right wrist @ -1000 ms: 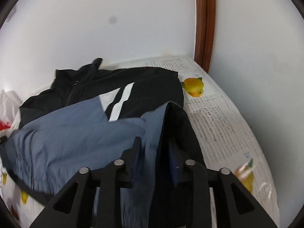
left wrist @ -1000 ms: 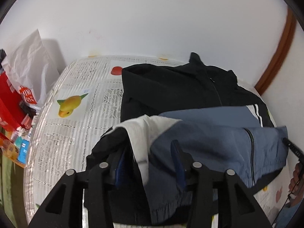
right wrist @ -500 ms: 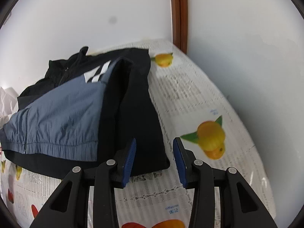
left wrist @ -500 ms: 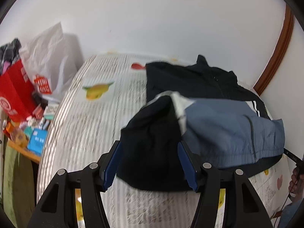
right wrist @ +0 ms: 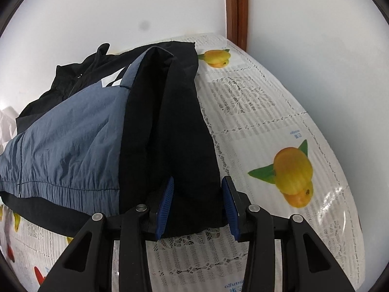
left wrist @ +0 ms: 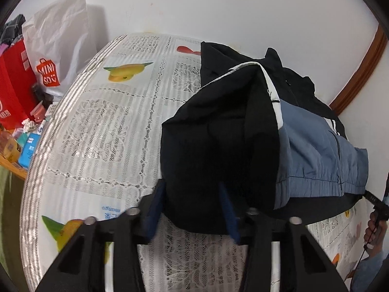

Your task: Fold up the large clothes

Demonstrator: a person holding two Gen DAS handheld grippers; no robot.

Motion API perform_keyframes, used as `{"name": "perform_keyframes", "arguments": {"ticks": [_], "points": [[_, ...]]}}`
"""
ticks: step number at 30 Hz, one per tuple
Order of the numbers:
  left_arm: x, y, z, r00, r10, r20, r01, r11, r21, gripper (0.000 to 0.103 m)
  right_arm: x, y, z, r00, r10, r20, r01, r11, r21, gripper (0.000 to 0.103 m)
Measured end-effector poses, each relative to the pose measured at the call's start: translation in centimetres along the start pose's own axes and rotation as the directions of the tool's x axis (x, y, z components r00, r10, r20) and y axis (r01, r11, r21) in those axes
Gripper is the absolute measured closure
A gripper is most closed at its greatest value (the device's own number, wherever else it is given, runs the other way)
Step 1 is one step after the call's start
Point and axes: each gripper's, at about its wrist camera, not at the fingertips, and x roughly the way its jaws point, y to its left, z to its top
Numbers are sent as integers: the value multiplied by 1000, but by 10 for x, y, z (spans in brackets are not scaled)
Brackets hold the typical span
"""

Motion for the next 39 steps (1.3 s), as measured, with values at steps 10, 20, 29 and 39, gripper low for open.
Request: {"name": "perform_keyframes", "arguments": {"ticks": [10,20,29,39], "points": [[-34,11,-20,1000,-23,-3,23,999,-25,97,-35,20,-15,996,-40,81,48,994,-99,95],[-71,17,-74,1000,-28,6,28,999,-17,97,-73,11,-49,995,-18,98,29,993,-112,95],[-85,10,-103,999,-23,-23,24,999,27,94,-78,-8,-72,993,-102,55,106,991,-78,93],[-122,-11,-94,989,-96,108,86,992,91,53,-127,23,-70,981,-27,191,48,993,-107,57]]}}
